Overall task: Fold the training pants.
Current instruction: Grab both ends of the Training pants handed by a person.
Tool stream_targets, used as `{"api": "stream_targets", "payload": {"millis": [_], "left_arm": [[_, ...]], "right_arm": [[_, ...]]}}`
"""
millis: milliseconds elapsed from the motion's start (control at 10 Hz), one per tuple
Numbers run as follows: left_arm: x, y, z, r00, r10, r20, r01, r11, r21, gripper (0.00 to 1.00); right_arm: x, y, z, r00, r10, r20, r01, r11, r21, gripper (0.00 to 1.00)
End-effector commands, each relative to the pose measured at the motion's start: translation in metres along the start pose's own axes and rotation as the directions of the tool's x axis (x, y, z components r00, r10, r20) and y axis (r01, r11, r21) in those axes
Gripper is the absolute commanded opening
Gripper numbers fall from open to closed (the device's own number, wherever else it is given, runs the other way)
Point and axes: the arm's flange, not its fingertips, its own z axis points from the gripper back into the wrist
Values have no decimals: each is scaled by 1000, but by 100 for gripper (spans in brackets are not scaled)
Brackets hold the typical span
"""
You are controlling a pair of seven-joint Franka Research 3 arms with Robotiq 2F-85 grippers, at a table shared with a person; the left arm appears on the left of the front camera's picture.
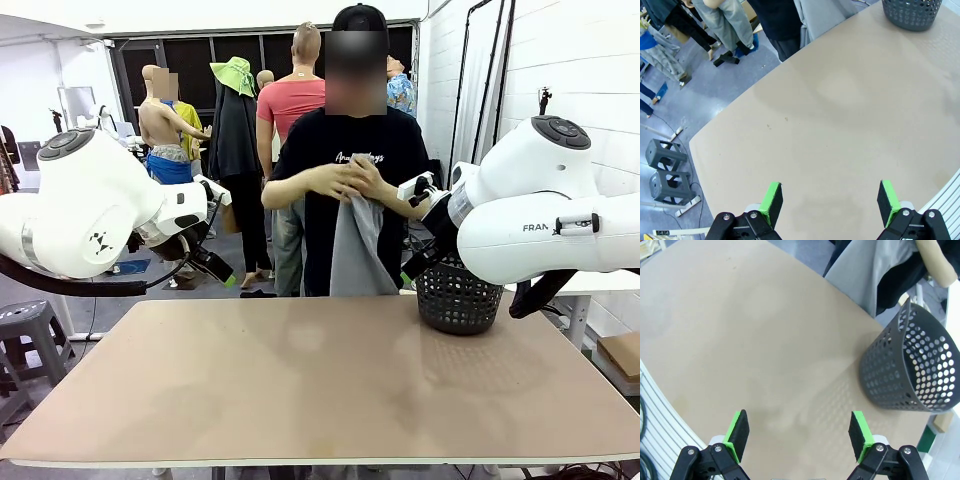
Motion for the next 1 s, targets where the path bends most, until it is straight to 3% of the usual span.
{"api": "stream_targets", "payload": {"millis": [0,900], "left_arm": [[0,0,1,1000,0,2,0,1000,1,100],[0,0,1,1000,0,2,0,1000,1,100]], "right_arm": [[0,0,0,1000,-5,2,5,1000,8,100],[0,0,0,1000,-5,2,5,1000,8,100]]}}
